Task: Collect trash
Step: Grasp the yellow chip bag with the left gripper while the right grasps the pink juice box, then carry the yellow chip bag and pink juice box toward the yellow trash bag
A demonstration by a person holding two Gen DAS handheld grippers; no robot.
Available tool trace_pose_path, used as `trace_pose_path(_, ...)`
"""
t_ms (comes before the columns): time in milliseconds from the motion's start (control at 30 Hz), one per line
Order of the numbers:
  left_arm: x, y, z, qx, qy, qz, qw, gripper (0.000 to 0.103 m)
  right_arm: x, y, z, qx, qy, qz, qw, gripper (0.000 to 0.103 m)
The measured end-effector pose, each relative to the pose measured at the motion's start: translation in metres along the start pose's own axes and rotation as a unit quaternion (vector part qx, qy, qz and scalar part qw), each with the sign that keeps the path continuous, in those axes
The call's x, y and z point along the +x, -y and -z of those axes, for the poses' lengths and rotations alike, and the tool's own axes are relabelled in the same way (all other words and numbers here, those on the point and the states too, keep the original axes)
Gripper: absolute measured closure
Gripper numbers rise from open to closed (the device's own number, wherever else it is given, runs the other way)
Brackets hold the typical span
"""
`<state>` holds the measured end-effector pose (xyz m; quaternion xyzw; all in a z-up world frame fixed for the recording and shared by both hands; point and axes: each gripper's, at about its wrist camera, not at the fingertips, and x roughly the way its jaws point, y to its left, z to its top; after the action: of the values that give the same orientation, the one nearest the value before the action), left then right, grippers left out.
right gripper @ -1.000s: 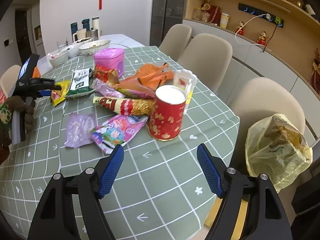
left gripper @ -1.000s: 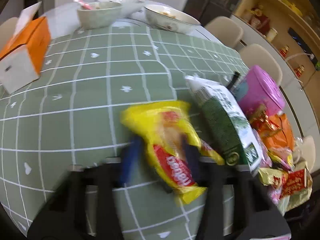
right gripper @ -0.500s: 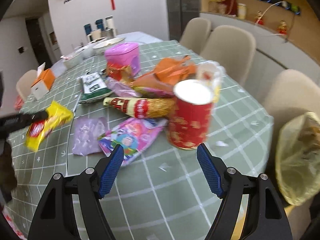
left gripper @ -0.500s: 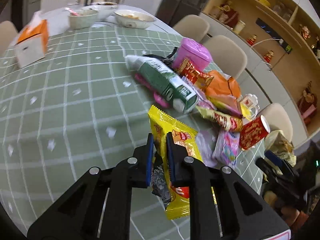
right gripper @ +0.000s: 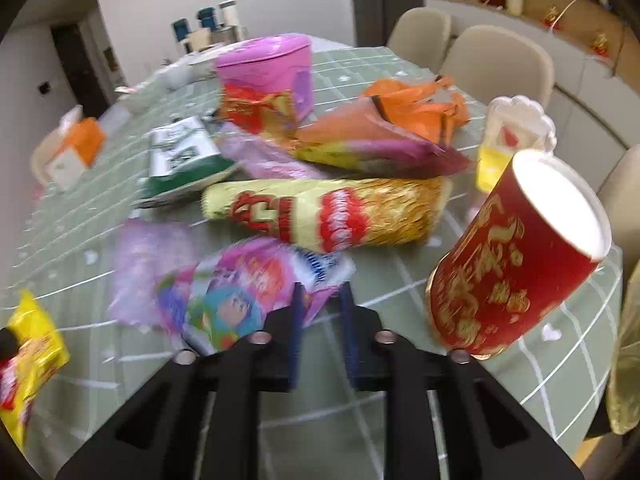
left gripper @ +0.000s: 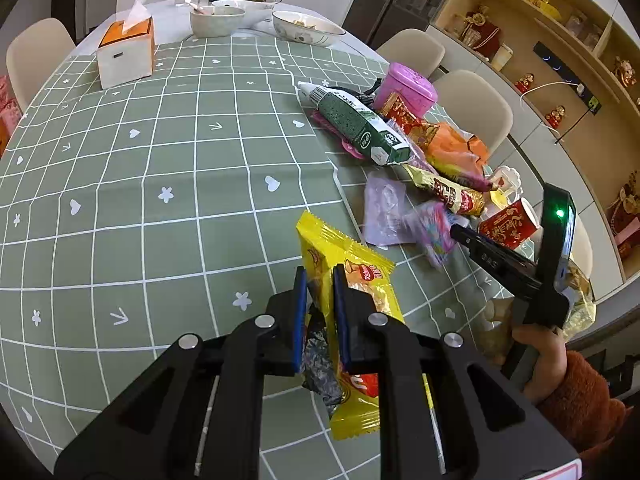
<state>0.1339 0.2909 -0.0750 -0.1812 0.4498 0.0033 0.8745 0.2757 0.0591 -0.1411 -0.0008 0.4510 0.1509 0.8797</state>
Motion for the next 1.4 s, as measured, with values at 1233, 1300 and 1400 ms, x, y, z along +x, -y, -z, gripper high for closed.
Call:
trace_pose_path(1233, 0.003, 0.350, -0.008, 0.214, 0.071, 0.188, 0.9560, 0.091, -0.303, 0.253, 0.042, 0.034, 0.209, 0.109, 0.971, 0.094)
trace_pose_path(1300, 0.019, 0.384, -0.001, 0.221, 0.058, 0.203, 0.9522, 0.091, -0.316, 0.284, 0.048, 0.035, 0.215, 0.135, 0.967, 0.094)
trace_pose_path(1400, 0.042, 0.436, 0.011, 0.231, 0.045, 0.223, 0.9460, 0.090, -0.335, 0.328, 0.059, 0.041, 0.221, 0.169, 0.960, 0.094)
